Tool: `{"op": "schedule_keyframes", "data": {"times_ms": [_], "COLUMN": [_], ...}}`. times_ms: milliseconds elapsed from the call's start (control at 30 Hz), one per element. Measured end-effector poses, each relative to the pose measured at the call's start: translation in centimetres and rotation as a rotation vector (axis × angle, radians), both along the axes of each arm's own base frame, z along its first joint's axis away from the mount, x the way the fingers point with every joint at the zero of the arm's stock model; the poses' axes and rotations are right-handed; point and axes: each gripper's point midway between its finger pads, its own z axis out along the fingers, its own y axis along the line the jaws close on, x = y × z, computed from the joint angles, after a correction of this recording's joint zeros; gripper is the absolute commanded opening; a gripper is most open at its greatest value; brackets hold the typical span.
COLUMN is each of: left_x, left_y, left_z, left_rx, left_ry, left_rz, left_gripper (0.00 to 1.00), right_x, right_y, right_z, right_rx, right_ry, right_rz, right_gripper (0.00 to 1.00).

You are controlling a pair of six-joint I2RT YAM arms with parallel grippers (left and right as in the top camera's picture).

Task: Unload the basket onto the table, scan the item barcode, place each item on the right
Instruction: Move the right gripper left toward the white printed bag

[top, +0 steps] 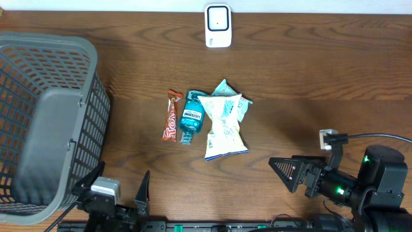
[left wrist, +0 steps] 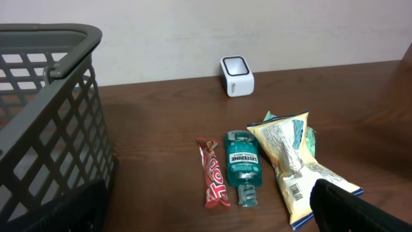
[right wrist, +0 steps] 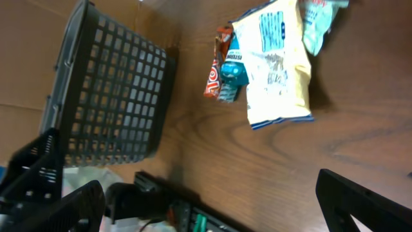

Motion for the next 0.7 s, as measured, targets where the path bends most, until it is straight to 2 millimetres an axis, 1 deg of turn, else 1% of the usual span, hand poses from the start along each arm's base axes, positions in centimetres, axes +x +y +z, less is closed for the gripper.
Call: {"op": "schedule_keyframes", "data": {"times_ms": [167, 233, 533, 700], "left_x": [0.0, 0.0, 0.0, 0.0], "left_y": [0.0, 0.0, 0.0, 0.0], "left_z": [0.0, 0.0, 0.0, 0.0], "left_rx": [0.000, 0.000, 0.000, 0.000], "left_ry": [0.000, 0.000, 0.000, 0.000], "left_rz": [0.000, -0.001, 0.000, 0.000], "left_gripper": [1.00, 1.00, 1.00, 1.00], "right_x": [-0.1, 0.1, 1.9, 3.2], "right_y": [0.1, -0.2, -2.5, -3.8], "right_z": [0.0, -0.4, -3.9, -4.0], "right_rx": [0.020, 0.008, -0.101, -0.142], "right_ry": [0.026, 0.035, 0.083, 0.054], "right_rz": [-0.011, -0.030, -0.164, -0.245], "right_gripper": [0.99, 0.99, 0.99, 0.99]}}
